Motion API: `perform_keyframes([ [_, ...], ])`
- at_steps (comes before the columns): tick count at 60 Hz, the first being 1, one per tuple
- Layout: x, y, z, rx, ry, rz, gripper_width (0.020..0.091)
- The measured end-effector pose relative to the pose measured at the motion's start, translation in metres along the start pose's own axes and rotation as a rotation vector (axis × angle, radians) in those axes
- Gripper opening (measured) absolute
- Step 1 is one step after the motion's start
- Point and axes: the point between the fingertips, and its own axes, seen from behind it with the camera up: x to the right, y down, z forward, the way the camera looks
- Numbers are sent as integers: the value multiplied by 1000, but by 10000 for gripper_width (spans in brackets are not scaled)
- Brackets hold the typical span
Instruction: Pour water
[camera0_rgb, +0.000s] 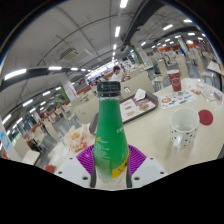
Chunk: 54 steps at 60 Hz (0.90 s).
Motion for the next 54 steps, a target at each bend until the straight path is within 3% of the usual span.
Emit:
perform_keyframes([
  [11,10,-66,5,4,-168,551,398],
  [27,-7,-89,-22,-195,-520,1372,396],
  [42,2,-90,-20,-263,-599,1614,398],
  [54,2,-90,-40,-306,-601,1496,397],
])
